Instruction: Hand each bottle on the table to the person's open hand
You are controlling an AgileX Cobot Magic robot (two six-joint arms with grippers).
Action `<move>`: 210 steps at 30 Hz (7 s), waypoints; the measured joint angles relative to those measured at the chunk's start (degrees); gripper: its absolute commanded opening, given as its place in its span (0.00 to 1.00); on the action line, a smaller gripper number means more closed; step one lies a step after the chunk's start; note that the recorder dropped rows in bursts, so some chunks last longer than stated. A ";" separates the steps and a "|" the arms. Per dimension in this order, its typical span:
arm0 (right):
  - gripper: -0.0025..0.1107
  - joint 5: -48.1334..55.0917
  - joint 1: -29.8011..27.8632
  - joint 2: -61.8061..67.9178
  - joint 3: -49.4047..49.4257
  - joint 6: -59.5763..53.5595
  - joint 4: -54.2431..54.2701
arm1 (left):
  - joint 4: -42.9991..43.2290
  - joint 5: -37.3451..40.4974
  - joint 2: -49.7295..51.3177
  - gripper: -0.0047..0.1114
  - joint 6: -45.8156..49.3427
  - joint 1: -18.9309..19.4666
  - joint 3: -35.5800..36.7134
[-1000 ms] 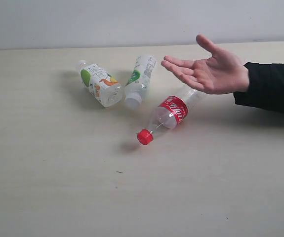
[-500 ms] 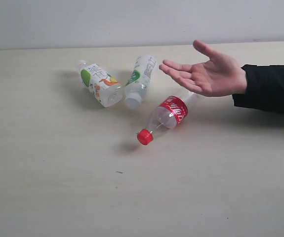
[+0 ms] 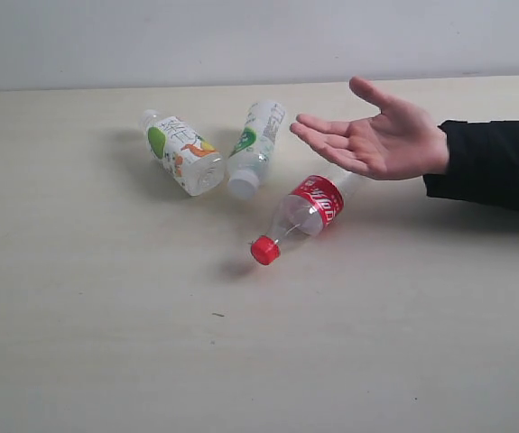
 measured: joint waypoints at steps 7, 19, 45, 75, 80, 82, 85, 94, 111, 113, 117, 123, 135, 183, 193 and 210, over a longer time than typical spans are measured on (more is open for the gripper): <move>0.02 -12.73 0.00 14.51 -2.70 -20.84 17.73 | 0.00 0.00 0.00 0.04 0.00 0.00 0.00; 0.02 -3.01 4.66 68.67 -34.31 -44.89 32.52 | 0.00 0.00 0.00 0.04 0.12 0.00 0.00; 0.11 0.57 22.24 108.75 -70.93 -8.34 -10.92 | 0.00 0.00 0.00 0.04 0.12 0.00 0.00; 0.67 -9.83 22.34 123.47 -77.75 -4.40 -17.54 | 0.00 0.00 0.00 0.04 0.12 0.00 0.00; 0.72 -12.37 22.34 124.90 -77.75 -2.63 -18.22 | 0.00 0.00 0.00 0.04 0.12 0.00 0.00; 0.73 -13.12 22.34 125.32 -77.75 -1.40 -18.85 | 0.00 0.00 0.00 0.04 0.12 0.00 0.00; 0.73 -13.83 22.34 126.11 -77.75 1.02 -21.41 | 0.00 0.00 0.00 0.04 0.12 0.00 0.00; 0.73 -14.76 22.34 127.93 -77.75 6.50 -28.10 | 0.00 0.00 0.00 0.04 0.12 0.00 0.00; 0.73 -16.13 22.34 128.83 -77.75 7.64 -28.46 | 0.00 0.00 0.00 0.04 0.12 0.00 0.00; 0.73 -16.25 22.34 129.44 -77.88 7.64 -28.46 | 0.00 0.00 0.00 0.04 0.12 0.00 0.00; 0.73 -16.77 22.34 130.34 -77.88 7.99 -28.46 | 0.00 0.00 0.00 0.04 0.12 0.00 0.00; 0.73 -17.38 22.37 131.05 -77.88 8.71 -28.46 | 0.00 0.00 0.00 0.04 0.12 0.00 0.00; 0.41 -18.42 22.46 132.40 -77.88 9.63 -28.46 | 0.00 0.00 0.00 0.04 0.12 0.00 0.00; 0.02 -18.63 22.46 126.99 -77.88 9.63 -28.11 | 0.00 0.00 0.00 0.04 0.12 0.00 0.00; 0.02 -18.63 22.46 126.99 -77.88 9.63 -28.11 | 0.00 0.00 0.00 0.04 0.12 0.00 0.00; 0.02 -18.17 22.46 128.43 -77.88 9.63 -28.11 | 0.00 0.00 0.00 0.04 0.12 0.00 0.00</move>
